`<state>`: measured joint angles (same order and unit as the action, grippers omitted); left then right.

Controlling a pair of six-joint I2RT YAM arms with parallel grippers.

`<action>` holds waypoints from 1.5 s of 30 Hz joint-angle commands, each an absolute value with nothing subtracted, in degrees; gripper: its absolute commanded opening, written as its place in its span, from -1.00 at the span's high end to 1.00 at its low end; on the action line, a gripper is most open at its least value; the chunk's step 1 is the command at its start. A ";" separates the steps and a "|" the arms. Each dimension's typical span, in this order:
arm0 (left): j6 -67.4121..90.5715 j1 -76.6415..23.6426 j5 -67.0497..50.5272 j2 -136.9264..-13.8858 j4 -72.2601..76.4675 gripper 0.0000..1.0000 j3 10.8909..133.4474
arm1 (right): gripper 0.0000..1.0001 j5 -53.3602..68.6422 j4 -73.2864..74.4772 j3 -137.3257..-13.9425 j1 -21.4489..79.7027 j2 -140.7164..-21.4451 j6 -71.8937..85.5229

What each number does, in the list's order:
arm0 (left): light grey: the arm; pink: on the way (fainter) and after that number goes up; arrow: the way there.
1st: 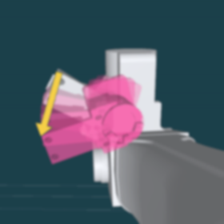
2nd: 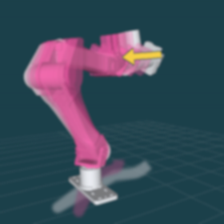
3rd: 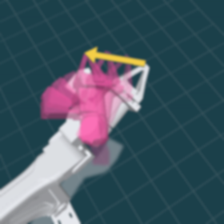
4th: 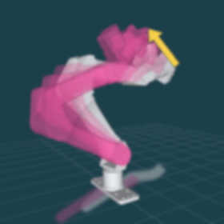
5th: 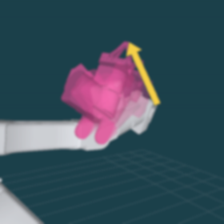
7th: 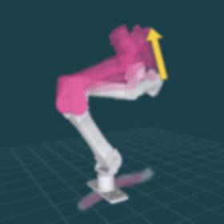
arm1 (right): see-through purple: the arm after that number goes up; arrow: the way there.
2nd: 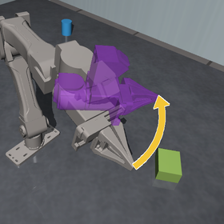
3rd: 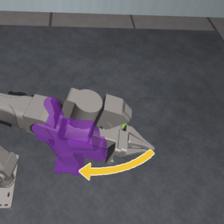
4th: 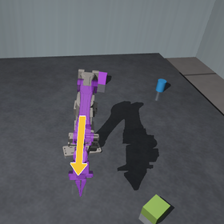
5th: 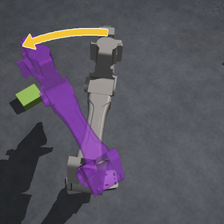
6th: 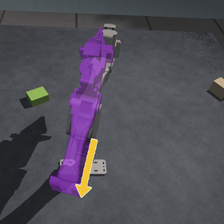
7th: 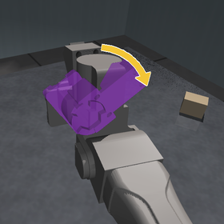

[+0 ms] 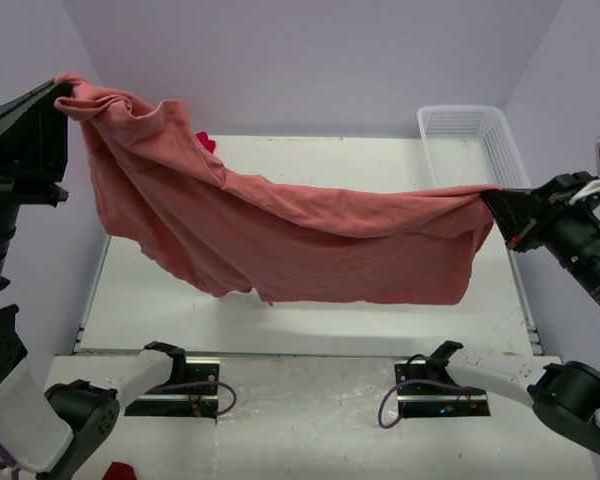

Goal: Fold and stack the t-shirts
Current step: Flatten out the tshirt

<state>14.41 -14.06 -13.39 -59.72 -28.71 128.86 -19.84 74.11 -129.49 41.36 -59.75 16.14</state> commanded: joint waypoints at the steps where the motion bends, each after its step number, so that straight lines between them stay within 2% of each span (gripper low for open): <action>1: 13.89 -14.33 -14.15 -65.47 -26.20 1.00 130.25 | 1.00 -21.70 68.30 -127.45 41.57 -63.36 13.10; 7: 10.82 -14.24 -11.96 -73.89 -22.42 1.00 129.55 | 1.00 -31.97 67.06 -127.52 40.61 -72.32 10.20; 12: 8.09 -14.24 -10.20 -84.08 -17.94 1.00 123.85 | 1.00 -28.04 62.07 -125.87 29.04 -82.43 10.11; 18: 6.77 -12.75 -11.07 -94.46 -10.56 1.00 117.69 | 1.00 -25.41 53.62 -124.36 21.81 -97.69 8.09; 21: 4.58 -11.26 -12.74 -106.03 -9.84 1.00 121.01 | 1.00 -21.82 51.25 -127.44 19.00 -103.17 7.65; 28: 4.05 -7.74 -18.10 -122.74 -4.66 1.00 129.08 | 1.00 -12.24 46.42 -136.57 14.33 -118.81 5.19; 33: 2.73 -7.12 -17.67 -131.29 -1.50 1.00 132.01 | 1.00 -9.67 41.85 -140.97 13.71 -128.40 1.59; 34: 2.81 -7.12 -17.14 -132.09 -1.41 1.00 132.36 | 0.88 -8.80 41.58 -141.85 13.54 -129.71 1.15; 35: 2.99 -6.86 -17.49 -132.71 -1.06 1.00 132.36 | 0.38 -9.31 41.40 -143.25 13.36 -131.81 0.88; 36: 3.68 -6.68 -17.40 -133.41 0.69 0.73 132.19 | 0.05 -9.58 41.31 -143.87 13.36 -132.71 0.62; 37: 3.78 -6.59 -14.53 -133.16 1.40 0.18 131.32 | -0.54 -9.93 41.22 -144.57 13.10 -133.50 0.62; 38: 3.78 -6.68 -13.37 -133.15 2.10 -0.14 130.44 | -0.70 -10.28 41.05 -144.41 13.10 -133.51 0.53; 40: 2.73 -6.77 -9.34 -131.05 4.65 -1.00 127.10 | -0.95 -10.72 39.82 -143.18 12.92 -132.37 0.44; 43: 1.06 -6.68 4.61 -128.06 3.35 -1.00 126.21 | -0.98 -12.74 40.60 -141.69 12.04 -129.03 0.53; 45: 0.27 -6.85 6.41 -125.70 0.11 -1.00 126.91 | -0.98 -14.40 41.92 -140.11 11.43 -126.49 1.66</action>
<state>2.90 -7.18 -3.60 -133.34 -1.50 126.41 -11.31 43.55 -140.49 12.88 -133.56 1.52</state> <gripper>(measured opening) 0.997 0.987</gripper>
